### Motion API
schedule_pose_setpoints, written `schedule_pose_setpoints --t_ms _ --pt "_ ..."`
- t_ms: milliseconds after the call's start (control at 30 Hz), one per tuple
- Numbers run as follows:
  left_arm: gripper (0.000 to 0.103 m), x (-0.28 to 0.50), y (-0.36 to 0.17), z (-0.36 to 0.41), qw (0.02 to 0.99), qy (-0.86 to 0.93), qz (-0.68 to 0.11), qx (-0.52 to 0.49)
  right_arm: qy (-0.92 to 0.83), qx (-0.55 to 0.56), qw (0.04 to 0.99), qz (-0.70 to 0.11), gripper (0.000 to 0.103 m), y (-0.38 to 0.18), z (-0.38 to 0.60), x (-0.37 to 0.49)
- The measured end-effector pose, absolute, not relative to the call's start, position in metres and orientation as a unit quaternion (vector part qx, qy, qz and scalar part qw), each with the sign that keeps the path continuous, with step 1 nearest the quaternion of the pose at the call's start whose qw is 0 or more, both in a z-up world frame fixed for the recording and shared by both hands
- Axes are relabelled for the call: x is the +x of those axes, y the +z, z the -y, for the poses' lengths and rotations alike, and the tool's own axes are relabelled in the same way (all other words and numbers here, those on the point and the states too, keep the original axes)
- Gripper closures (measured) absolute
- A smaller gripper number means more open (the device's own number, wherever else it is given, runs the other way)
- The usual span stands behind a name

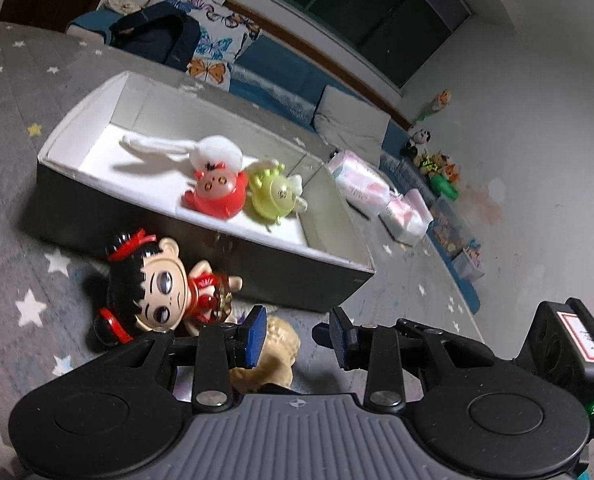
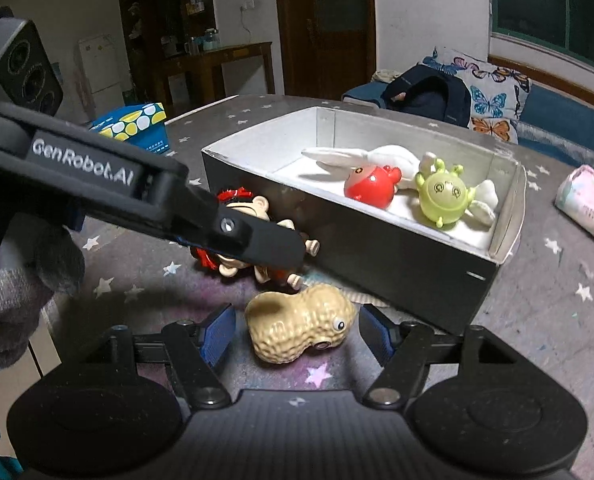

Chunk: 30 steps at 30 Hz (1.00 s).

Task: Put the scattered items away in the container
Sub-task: 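Move both grippers to the tan peanut-shaped toy, then close both grippers on the tan peanut toy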

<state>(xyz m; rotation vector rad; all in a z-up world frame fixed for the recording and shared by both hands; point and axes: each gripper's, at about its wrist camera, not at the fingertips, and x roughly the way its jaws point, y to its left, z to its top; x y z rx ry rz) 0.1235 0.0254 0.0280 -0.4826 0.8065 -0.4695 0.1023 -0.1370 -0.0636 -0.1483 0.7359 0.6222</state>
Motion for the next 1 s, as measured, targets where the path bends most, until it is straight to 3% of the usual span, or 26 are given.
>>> schedule_pose_setpoints --t_ms 1000 --pt "0.067 0.131 0.005 -0.025 0.848 -0.219 -0.430 -0.220 0.297 -0.076 0.879 -0.365 0.034 -0.084 0.131 0.108"
